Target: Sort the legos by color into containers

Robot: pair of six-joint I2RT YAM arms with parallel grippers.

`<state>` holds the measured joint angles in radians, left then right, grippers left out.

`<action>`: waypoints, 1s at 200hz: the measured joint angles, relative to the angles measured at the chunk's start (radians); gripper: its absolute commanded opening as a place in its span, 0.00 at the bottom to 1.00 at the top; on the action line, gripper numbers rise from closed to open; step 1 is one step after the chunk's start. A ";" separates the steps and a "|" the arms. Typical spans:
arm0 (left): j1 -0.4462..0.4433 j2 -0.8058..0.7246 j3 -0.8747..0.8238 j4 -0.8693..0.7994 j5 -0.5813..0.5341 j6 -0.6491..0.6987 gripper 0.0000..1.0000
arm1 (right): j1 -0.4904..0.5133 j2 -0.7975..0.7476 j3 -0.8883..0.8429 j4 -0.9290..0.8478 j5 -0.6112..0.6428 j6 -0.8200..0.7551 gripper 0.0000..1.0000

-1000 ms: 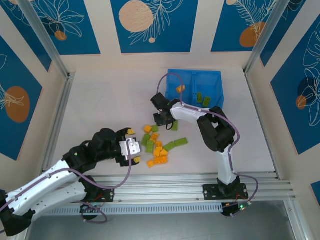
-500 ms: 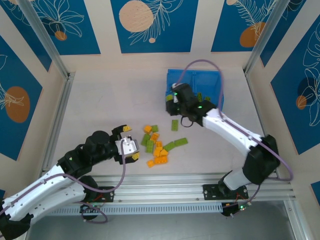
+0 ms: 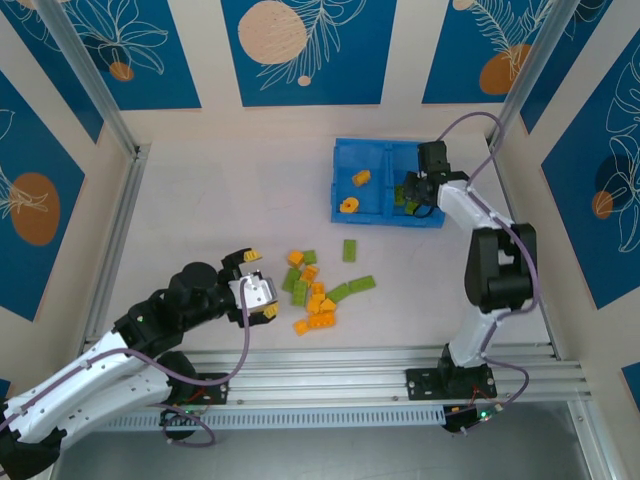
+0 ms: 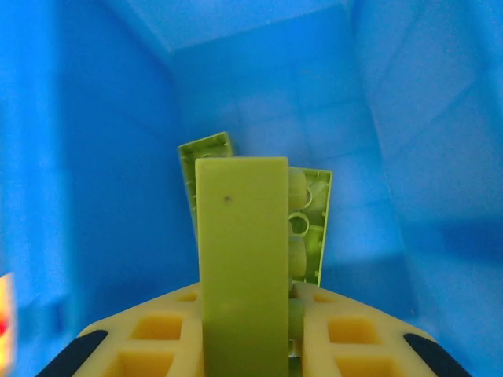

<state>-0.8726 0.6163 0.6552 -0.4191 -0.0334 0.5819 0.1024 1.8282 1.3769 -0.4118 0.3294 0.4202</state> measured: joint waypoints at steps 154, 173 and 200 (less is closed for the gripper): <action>0.015 0.188 0.030 0.054 -0.058 -0.253 1.00 | 0.035 -0.308 -0.052 -0.125 -0.232 0.048 0.47; 0.017 0.351 0.151 0.034 -0.113 -0.454 1.00 | 0.097 -0.467 -0.133 -0.177 -0.291 0.058 0.53; 0.048 0.602 0.328 -0.048 -0.168 -0.673 1.00 | 0.167 -0.601 -0.232 -0.259 -0.378 0.110 0.59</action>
<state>-0.8246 1.2182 0.9836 -0.4671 -0.2016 -0.0914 0.2691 1.2270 1.1450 -0.6712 -0.0490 0.5301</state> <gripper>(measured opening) 0.999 0.575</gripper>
